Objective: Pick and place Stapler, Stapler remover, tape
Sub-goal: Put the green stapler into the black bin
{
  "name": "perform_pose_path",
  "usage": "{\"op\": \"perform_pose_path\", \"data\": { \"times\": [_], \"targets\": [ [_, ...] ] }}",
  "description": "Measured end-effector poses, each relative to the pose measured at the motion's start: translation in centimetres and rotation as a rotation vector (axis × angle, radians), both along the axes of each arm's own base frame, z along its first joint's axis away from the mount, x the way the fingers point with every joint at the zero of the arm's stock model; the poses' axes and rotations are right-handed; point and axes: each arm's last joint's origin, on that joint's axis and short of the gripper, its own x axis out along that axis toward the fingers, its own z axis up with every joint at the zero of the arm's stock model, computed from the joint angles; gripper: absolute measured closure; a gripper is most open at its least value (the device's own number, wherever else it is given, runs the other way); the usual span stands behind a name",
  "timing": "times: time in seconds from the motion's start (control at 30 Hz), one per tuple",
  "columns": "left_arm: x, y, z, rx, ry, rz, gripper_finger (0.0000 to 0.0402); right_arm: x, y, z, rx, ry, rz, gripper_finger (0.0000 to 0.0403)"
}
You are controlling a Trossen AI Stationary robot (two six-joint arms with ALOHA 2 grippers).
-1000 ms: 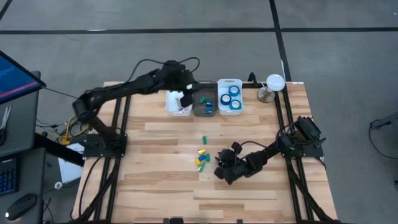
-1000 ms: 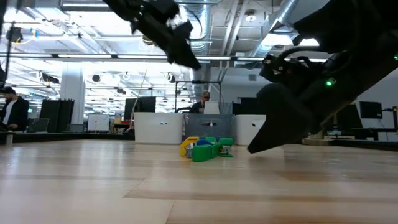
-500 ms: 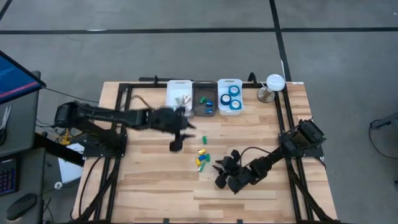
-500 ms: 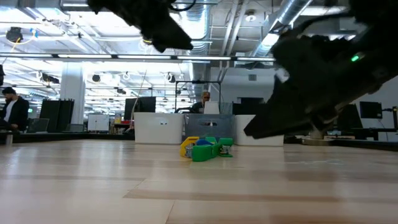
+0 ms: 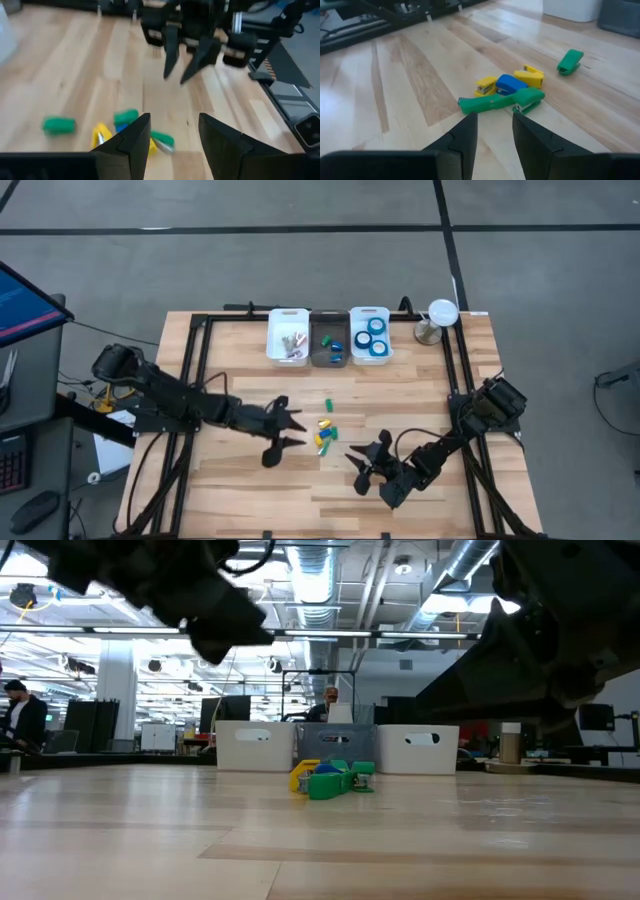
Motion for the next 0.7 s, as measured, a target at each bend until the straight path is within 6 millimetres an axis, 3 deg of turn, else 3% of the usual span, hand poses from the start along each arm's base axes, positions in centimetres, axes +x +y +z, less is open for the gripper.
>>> {"op": "perform_pose_path", "data": {
  "times": [0.17, 0.4, 0.7],
  "targets": [
    [-0.5, -1.7, -2.7, -0.029, 0.058, 0.050, 0.0243, 0.2, 0.2, 0.0, 0.026, -0.030, -0.002, 0.0287],
    [-0.1, -3.1, -6.1, -0.071, 0.163, 0.074, 0.0243, 0.6, 0.7, -1.7, 0.064, -0.020, 0.041, 0.0287],
    [0.4, -2.7, -8.1, -0.039, 0.183, 0.169, 0.0243, 2.7, 1.2, -4.0, -0.047, 0.096, 0.137, 0.0287]
  ]
}}
